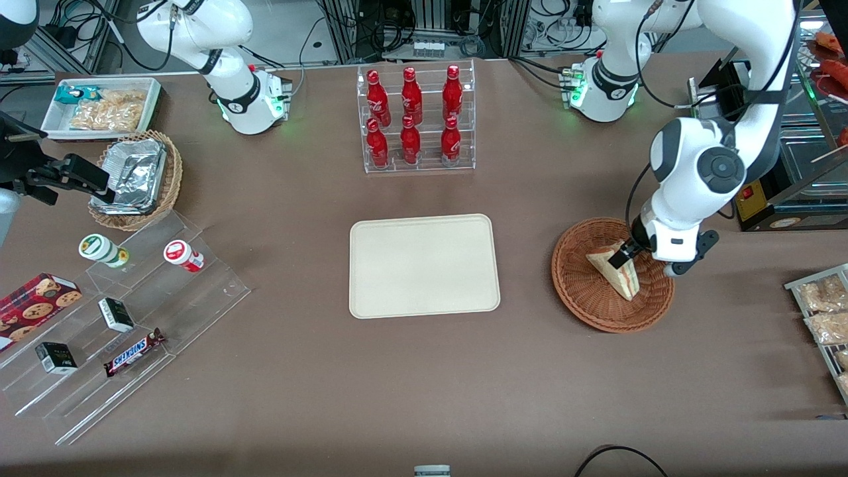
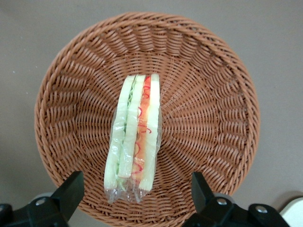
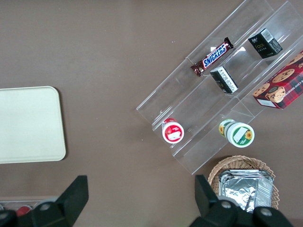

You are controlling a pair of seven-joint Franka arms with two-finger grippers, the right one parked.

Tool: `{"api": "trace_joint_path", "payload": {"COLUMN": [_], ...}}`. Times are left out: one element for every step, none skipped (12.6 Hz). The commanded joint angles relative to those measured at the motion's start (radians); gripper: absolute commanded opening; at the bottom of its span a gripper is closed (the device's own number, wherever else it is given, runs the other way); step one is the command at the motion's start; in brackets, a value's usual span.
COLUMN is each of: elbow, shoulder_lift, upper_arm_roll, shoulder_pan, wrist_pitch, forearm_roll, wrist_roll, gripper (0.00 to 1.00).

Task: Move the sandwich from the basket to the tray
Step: 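Lower the left gripper and close it on the wrapped sandwich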

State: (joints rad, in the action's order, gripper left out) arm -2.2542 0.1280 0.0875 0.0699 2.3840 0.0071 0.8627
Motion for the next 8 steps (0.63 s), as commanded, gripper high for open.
{"api": "trace_joint_path", "payload": {"elbow": [0.001,0.001,-0.001,0.001,0.002,0.005,0.004,0.002], "shoulder_lift": [0.028,0.042,0.048,0.062,0.076,0.094,0.111,0.128], "upper_arm_roll": [-0.003,-0.003,-0.003,-0.003,-0.003,-0.003,-0.003,-0.003], "shoulder_pan": [0.007,0.007,0.007,0.005,0.002,0.001,0.001,0.001], "wrist_pitch": [0.027,0.035,0.037,0.037,0.038,0.050,0.075,0.093], "forearm_roll": [0.007,0.010,0.010,0.010,0.010,0.008,0.010,0.010], "wrist_roll": [0.022,0.021,0.022,0.024,0.024,0.025,0.025,0.025], "gripper": [1.00,1.00,1.00,1.00,1.00,1.00,1.00,1.00]}}
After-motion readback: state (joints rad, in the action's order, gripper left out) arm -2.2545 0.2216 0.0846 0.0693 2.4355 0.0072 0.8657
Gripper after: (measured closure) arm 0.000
